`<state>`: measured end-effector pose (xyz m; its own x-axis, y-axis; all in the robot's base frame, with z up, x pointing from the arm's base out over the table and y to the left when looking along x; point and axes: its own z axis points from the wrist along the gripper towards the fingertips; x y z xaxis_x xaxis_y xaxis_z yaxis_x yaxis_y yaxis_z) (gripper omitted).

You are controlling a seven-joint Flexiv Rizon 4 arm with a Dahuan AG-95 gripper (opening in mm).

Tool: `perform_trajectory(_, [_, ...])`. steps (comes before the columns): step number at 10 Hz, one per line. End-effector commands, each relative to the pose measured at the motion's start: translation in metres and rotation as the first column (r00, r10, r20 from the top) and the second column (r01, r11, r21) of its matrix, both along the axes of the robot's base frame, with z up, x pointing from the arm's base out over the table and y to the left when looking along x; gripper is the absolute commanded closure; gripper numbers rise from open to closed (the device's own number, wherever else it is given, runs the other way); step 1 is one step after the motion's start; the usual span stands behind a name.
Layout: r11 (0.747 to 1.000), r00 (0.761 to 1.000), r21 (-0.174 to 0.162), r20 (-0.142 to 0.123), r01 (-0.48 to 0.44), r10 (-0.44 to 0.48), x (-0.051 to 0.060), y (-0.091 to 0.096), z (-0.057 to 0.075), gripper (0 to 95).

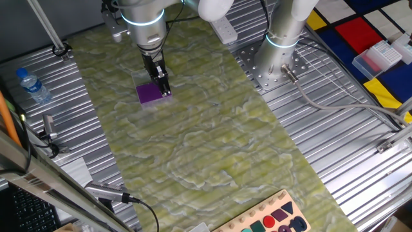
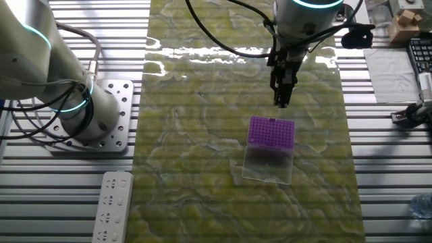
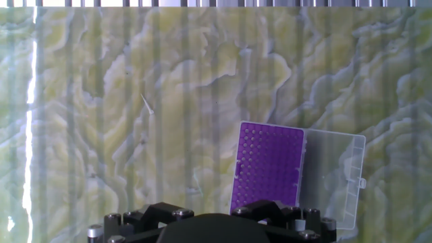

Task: Insert a small pipette tip into the holder for small pipette tips

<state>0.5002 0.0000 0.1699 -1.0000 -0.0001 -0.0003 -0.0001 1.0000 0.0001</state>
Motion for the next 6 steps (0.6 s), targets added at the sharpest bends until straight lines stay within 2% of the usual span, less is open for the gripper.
perform_trajectory(1, [1.0,1.0,0.0,0.0,0.0,0.0,-0.0002,0.0,0.0001,0.0])
perform_trajectory(2, [0.974,0.974,0.038,0.035,-0.223,0.222,-0.0002,0.0001,0.0,95.0])
perform_trajectory(6, [0.974,0.974,0.035,0.034,-0.225,0.224,-0.0002,0.0001,0.0,95.0])
